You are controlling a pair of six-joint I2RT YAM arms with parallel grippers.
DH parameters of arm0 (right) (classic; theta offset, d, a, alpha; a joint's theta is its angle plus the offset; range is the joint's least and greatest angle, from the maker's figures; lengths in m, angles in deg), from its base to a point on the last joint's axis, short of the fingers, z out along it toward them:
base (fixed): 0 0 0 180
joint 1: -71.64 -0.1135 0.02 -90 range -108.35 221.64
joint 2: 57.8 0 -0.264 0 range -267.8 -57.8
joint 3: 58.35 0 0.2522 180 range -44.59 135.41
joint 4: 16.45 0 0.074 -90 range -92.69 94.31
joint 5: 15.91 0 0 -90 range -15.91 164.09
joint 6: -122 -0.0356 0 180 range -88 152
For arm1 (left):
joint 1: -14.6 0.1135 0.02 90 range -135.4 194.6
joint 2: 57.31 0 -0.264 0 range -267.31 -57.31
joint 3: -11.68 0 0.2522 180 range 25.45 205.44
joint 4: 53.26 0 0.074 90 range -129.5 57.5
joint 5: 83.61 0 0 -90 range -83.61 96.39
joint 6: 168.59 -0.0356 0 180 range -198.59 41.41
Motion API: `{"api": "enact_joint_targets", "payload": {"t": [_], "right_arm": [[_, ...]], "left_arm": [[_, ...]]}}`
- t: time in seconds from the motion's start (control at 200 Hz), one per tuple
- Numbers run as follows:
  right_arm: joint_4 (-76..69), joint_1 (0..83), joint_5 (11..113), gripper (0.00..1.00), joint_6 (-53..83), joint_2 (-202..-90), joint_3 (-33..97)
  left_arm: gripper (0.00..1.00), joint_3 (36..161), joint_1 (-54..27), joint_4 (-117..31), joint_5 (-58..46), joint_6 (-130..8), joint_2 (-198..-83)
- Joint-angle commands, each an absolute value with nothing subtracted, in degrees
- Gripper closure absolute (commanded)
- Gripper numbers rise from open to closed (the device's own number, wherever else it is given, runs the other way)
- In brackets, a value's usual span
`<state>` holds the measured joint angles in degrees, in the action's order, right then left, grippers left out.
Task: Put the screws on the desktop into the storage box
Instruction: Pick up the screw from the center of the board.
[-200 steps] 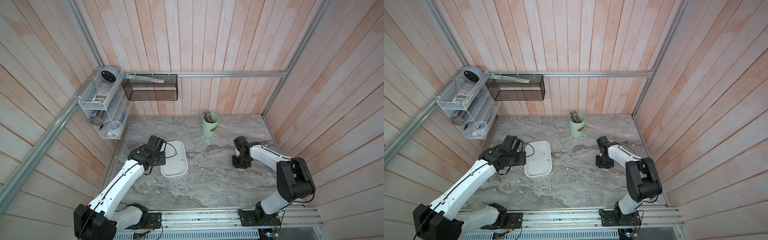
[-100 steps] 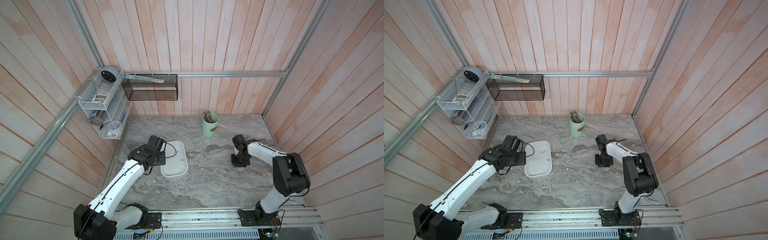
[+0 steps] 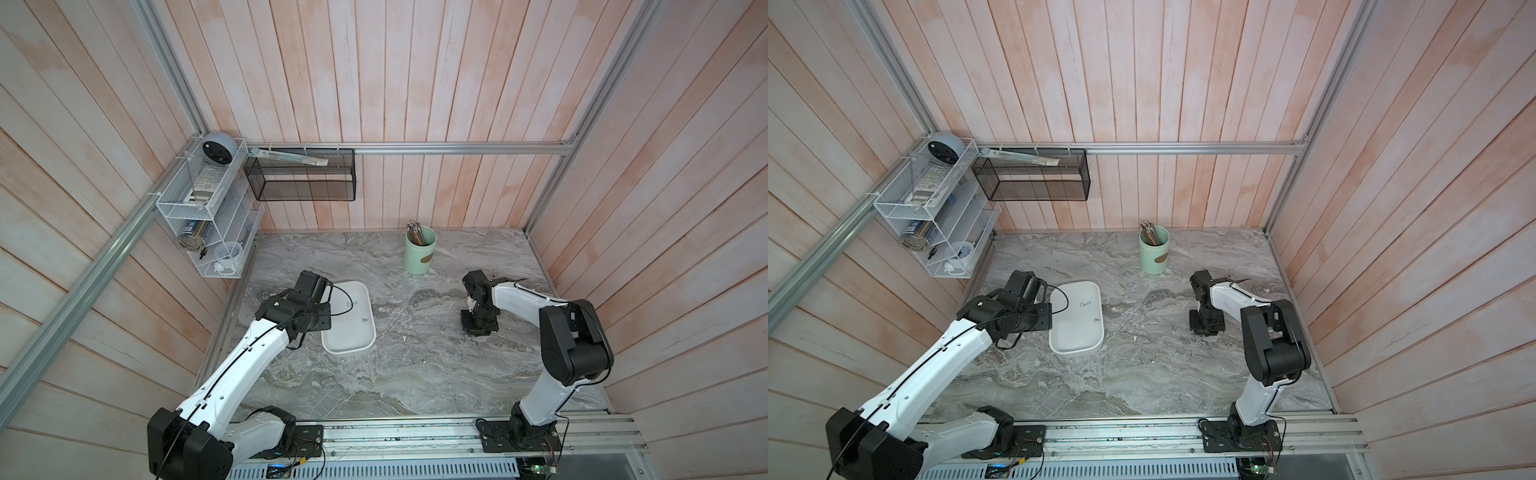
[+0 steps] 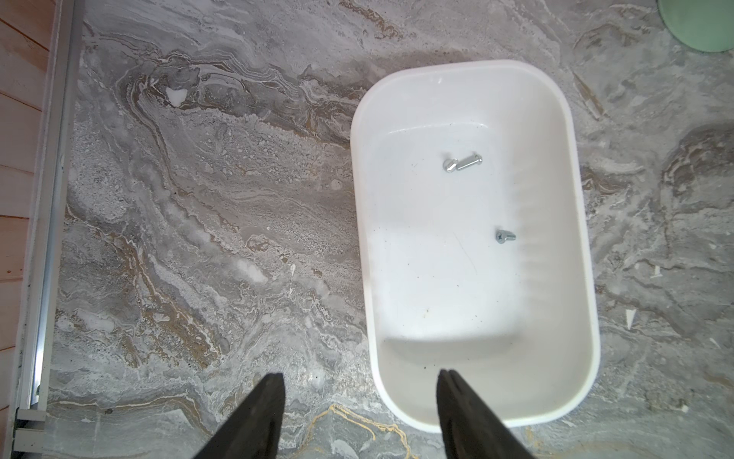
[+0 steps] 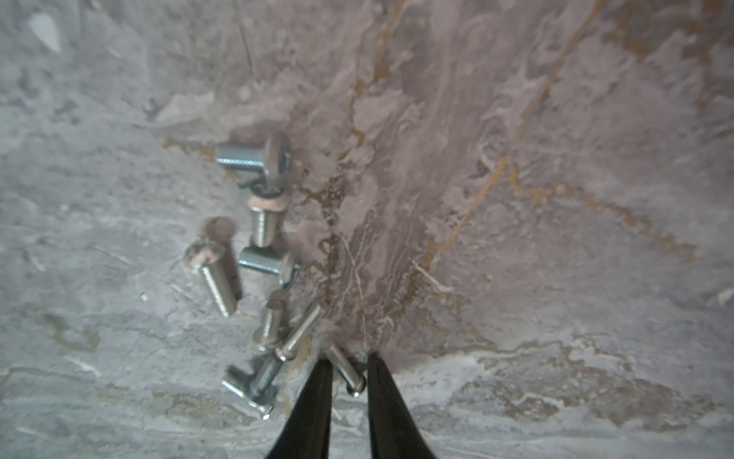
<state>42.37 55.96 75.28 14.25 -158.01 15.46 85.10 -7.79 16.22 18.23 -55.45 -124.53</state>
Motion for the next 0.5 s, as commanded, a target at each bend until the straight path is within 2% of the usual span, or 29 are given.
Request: {"api": "enact_joint_targets", "payload": {"t": [0.0,0.31,0.495], "right_arm": [[42.84,56.00,73.74,0.81,14.06,-159.93,15.89],[41.86,55.98,72.98,0.94,13.90,-159.43,15.57],[40.63,56.01,73.45,0.98,13.96,-156.04,14.44]], "left_arm": [[0.33,85.23,-7.50,16.13,18.06,-55.74,-124.85],[0.33,85.20,-7.55,16.20,18.08,-55.74,-124.89],[0.33,85.21,-7.55,16.14,18.17,-55.74,-124.81]]}}
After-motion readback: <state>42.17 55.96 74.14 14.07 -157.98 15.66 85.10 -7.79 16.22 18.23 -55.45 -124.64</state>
